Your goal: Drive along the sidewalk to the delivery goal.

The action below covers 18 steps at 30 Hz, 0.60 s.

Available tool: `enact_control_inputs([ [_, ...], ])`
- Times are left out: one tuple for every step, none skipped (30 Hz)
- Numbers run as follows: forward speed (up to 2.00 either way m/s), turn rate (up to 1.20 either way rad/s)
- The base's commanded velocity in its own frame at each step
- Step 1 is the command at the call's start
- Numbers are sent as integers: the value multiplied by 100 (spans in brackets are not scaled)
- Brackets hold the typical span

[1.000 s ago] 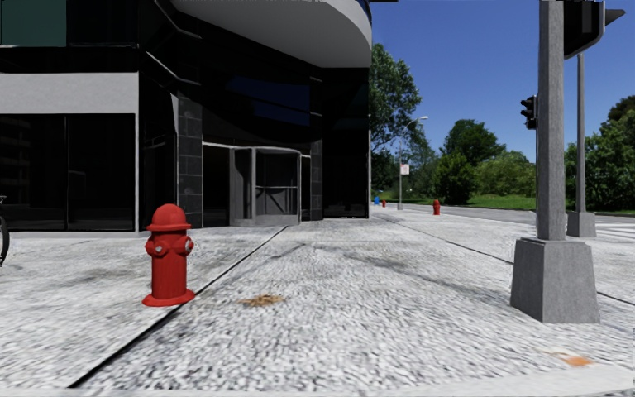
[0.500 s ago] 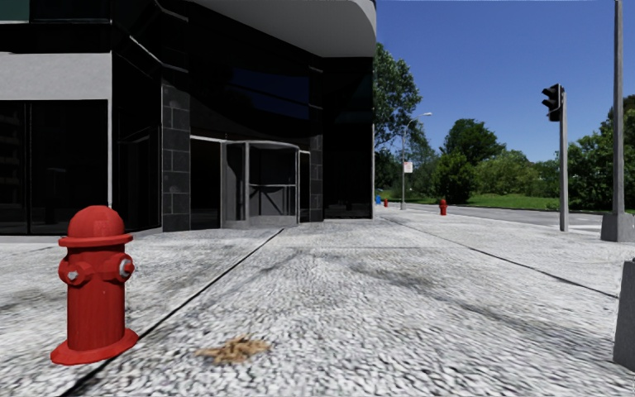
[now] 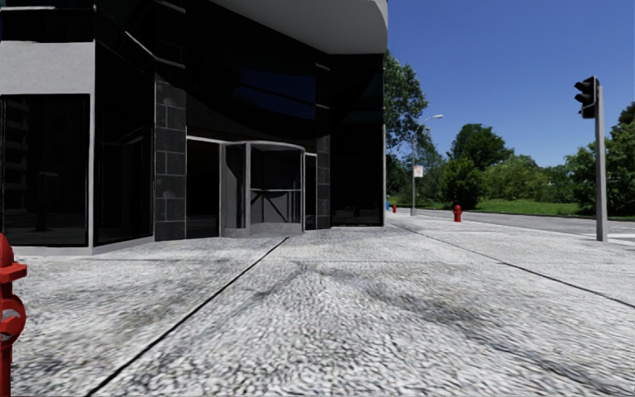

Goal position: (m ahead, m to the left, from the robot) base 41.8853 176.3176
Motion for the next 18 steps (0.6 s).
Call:
enact_control_inputs([
  [150, 0],
  [151, 2],
  [151, 6],
  [152, 8],
  [152, 8],
  [153, 11],
  [153, 12],
  [154, 12],
  [154, 13],
  [154, 13],
  [154, 18],
  [155, 24],
  [156, 29],
  [156, 35],
  [156, 35],
  [157, 38],
  [157, 40],
  [157, 40],
])
